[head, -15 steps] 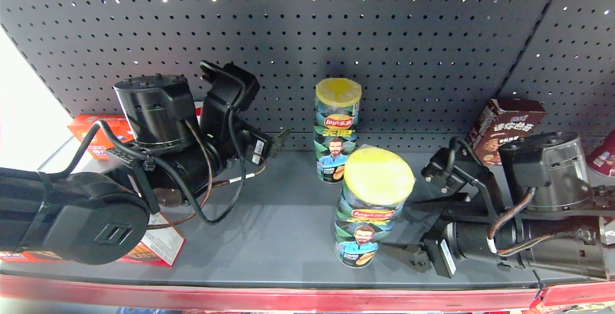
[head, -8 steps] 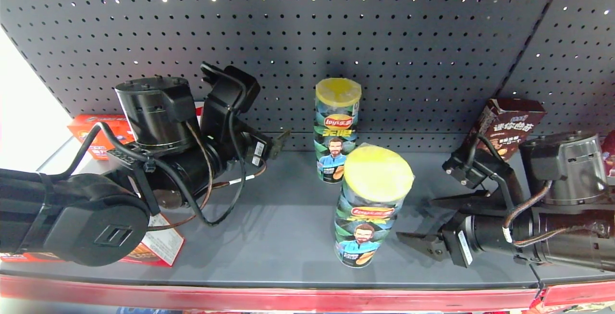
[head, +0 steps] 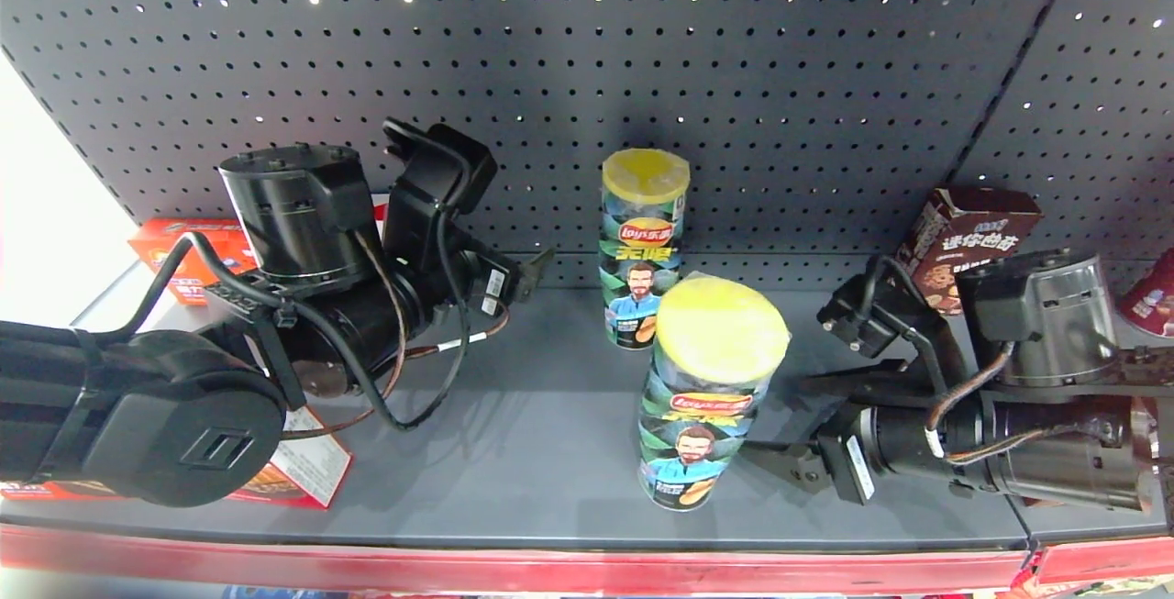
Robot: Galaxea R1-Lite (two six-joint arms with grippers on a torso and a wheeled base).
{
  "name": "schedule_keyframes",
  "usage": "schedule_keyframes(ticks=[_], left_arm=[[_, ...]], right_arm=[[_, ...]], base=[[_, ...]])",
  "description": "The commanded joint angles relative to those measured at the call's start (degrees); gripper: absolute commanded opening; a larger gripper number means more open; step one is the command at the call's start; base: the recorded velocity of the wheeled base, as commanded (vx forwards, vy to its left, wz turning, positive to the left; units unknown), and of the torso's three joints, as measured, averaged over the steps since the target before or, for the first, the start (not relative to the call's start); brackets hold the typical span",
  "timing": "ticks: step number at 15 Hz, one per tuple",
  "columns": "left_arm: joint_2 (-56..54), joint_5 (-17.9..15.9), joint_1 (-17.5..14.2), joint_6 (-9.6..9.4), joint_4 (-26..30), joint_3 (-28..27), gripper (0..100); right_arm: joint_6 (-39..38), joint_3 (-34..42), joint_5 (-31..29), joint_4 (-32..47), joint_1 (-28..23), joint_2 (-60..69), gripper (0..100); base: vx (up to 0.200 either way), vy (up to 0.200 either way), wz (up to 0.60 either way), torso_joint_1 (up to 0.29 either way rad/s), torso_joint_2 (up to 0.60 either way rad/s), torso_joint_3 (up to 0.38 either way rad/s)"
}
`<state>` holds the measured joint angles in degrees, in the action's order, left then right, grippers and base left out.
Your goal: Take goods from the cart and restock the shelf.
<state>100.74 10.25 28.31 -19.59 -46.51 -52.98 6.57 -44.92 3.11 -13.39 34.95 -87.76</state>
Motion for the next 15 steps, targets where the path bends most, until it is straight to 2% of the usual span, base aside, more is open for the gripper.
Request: schedule_keyframes(ticks=[1,15], left_arm=[[-0.02,0.03,-0.01,-0.01,0.01,-0.02,100],[-0.02,0.03,-0.09,-0.01,-0.07,0.07,100]], right_arm=[[0.02,-1.13,-0.03,-0.06,0.91,-1.45,100],[0.02,-3.94,-0.03,-0.15,3.55,-3.82,100]], base=[[0.000,0.000,0.00,0.000,0.00,0.000],[0.000,0.000,0.00,0.000,0.00,0.000]])
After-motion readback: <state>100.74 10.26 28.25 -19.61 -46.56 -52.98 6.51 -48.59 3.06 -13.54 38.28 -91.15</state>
